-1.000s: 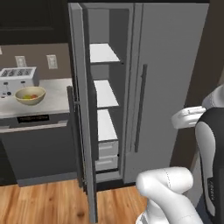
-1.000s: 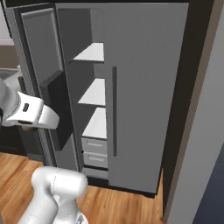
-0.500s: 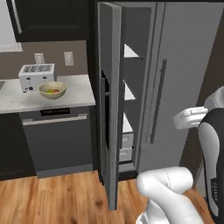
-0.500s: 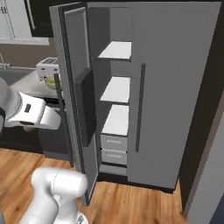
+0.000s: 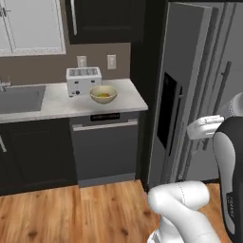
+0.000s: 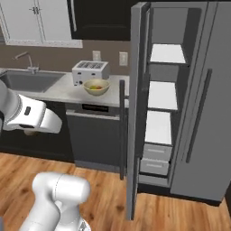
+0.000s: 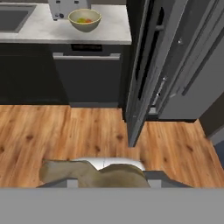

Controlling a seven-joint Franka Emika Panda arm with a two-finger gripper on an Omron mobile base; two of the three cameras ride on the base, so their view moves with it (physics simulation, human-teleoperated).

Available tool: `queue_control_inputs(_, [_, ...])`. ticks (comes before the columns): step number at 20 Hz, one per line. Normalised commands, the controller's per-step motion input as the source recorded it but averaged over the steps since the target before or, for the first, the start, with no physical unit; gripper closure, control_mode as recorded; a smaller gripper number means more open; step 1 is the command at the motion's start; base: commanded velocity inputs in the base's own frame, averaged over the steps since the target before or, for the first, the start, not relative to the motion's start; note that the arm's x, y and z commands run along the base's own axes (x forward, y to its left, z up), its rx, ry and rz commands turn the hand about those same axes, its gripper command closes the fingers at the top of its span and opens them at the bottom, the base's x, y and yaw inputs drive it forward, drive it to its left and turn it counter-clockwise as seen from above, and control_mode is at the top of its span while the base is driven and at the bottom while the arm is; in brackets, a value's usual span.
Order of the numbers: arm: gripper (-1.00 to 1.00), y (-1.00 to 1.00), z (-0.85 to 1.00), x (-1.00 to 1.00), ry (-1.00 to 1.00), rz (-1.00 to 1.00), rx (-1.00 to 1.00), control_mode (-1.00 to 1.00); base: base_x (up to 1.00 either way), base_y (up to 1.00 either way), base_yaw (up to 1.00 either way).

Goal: Take the sweet potato, orange, and garlic from the freezer and place them in the bowl on the counter.

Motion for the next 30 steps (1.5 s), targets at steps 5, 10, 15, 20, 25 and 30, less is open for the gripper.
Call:
queue_control_inputs(5, [1.0, 0.0, 0.0, 0.0, 0.0, 0.0, 0.0, 1.0, 0.11, 0.95, 0.0])
queue_control_inputs(10, [1.0, 0.0, 0.0, 0.0, 0.0, 0.0, 0.0, 1.0, 0.31, 0.37, 0.0])
queue_control_inputs(15, [1.0, 0.0, 0.0, 0.0, 0.0, 0.0, 0.0, 1.0, 0.5, 0.14, 0.0])
queue_control_inputs(20, [1.0, 0.0, 0.0, 0.0, 0.0, 0.0, 0.0, 1.0, 0.55, 0.04, -0.01])
queue_control_inputs(25, [1.0, 0.0, 0.0, 0.0, 0.0, 0.0, 0.0, 1.0, 0.62, 0.01, 0.0])
queue_control_inputs(30, [1.0, 0.0, 0.0, 0.0, 0.0, 0.0, 0.0, 1.0, 0.68, 0.0, 0.0])
